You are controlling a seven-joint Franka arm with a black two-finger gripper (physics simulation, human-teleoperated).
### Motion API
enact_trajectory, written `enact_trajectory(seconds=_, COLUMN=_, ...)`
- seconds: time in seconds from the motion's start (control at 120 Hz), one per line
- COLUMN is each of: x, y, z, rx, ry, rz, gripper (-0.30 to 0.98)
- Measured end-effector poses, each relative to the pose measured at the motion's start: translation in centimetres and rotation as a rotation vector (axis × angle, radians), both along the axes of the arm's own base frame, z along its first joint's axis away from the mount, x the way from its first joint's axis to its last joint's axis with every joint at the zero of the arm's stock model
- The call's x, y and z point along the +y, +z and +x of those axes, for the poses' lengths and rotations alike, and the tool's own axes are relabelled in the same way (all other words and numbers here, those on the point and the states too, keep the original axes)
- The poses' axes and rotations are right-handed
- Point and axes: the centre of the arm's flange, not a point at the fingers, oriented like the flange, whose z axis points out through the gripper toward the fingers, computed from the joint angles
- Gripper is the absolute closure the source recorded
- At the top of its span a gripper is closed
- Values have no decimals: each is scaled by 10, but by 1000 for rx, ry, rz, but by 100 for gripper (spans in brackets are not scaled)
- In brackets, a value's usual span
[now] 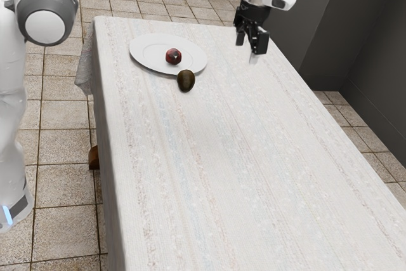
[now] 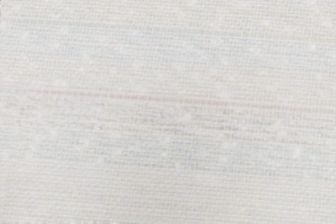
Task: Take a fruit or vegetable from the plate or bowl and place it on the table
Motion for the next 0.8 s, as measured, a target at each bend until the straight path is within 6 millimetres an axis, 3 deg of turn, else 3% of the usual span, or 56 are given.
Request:
enact_trajectory(seconds=0.217, x=-7, y=1, z=-1, rx=3, ry=14, rz=-5, gripper=0)
enact_trajectory(seconds=0.333, x=-12, y=-9, z=4, rx=24, ry=18, rz=-16, gripper=0)
enact_trajectory(seconds=0.425, x=-4, y=-22, z=9, rx=48, ry=43, rz=-21, gripper=0)
enact_trajectory(seconds=0.517, x=18, y=-31, z=10, rx=69, ry=87, rz=-26, gripper=0)
enact_trajectory(seconds=0.592, x=52, y=-45, z=-3, rx=107, ry=155, rz=-36, gripper=0)
enact_trajectory(seconds=0.725, x=169, y=-65, z=-81, rx=171, ry=364, rz=-115, gripper=0)
enact_trajectory(seconds=0.8, x=230, y=-76, z=-113, rx=184, ry=489, rz=-143, gripper=0)
